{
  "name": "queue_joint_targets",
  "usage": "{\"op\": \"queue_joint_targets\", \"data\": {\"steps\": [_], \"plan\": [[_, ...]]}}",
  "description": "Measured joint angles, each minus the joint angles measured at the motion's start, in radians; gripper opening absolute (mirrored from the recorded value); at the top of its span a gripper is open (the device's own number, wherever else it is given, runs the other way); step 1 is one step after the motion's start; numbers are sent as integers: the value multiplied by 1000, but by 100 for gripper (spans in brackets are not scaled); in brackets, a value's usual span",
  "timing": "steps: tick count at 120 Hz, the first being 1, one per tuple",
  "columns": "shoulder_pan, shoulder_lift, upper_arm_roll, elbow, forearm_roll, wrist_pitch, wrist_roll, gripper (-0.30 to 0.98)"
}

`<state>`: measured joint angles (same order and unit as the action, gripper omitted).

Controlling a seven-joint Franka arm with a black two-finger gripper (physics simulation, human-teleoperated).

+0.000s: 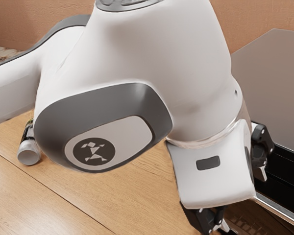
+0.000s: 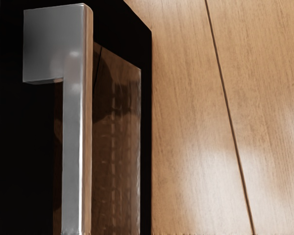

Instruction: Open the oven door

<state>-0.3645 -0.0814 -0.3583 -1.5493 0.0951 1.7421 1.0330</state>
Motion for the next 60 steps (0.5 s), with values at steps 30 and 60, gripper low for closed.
{"op": "queue_joint_targets", "data": {"steps": [30, 60], "plan": [[7, 2, 22, -22, 2, 33, 6, 69], [5, -104, 63, -216, 0, 142, 9, 69]]}}
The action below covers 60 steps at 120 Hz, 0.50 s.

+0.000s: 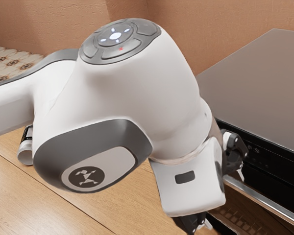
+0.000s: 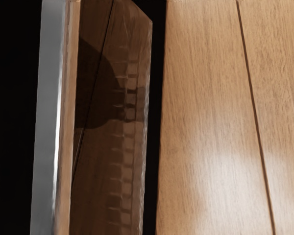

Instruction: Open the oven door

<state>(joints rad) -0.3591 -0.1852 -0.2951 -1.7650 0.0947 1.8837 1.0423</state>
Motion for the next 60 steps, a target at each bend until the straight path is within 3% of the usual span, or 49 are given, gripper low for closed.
{"op": "queue_joint_targets", "data": {"steps": [60], "plan": [[0, 25, 20, -53, 0, 154, 8, 69]]}}
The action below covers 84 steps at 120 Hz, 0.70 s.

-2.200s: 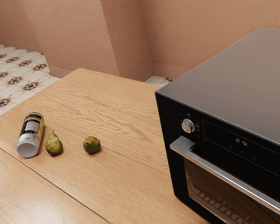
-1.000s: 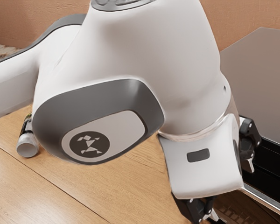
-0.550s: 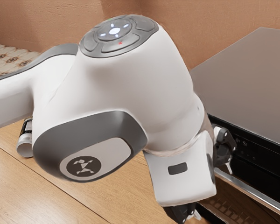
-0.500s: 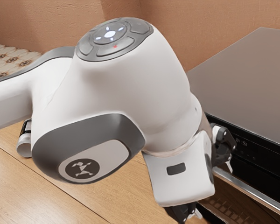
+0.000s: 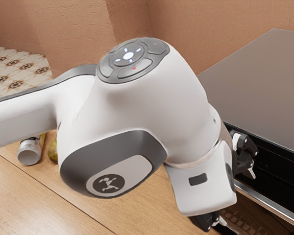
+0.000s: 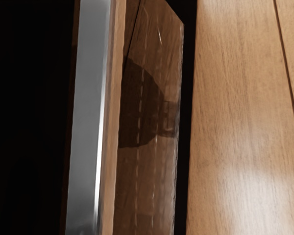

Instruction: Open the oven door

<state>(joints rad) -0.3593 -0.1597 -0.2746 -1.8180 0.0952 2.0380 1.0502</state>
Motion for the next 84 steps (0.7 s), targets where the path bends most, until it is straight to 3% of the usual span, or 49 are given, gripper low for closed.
{"op": "queue_joint_targets", "data": {"steps": [20, 36, 44, 50, 52, 54, 58, 60, 63, 66, 70, 72, 75, 78, 84], "plan": [[1, -21, 2, -73, -1, 18, 2, 70], [-2, -253, 2, -308, -14, 36, 1, 66], [-26, -452, 1, -523, -31, 62, 1, 63], [-121, -664, -5, -758, -45, 88, -2, 60], [-189, -745, -27, -827, -48, 88, -6, 61], [-305, -818, -111, -867, -51, 69, -16, 62], [-538, -920, -237, -844, -38, 9, -42, 63], [-606, -938, -244, -745, -1, -33, -57, 64], [-618, -878, -164, -478, 72, -106, -78, 65], [-570, -756, -60, -192, 148, -180, -98, 66], [-460, -487, 126, 209, 227, -273, -123, 66], [-416, -326, 273, 388, 239, -316, -135, 67], [-364, -125, 485, 571, 222, -369, -152, 67], [-281, 41, 670, 672, 153, -411, -168, 67], [-55, 244, 828, 773, 30, -477, -201, 67]]}}
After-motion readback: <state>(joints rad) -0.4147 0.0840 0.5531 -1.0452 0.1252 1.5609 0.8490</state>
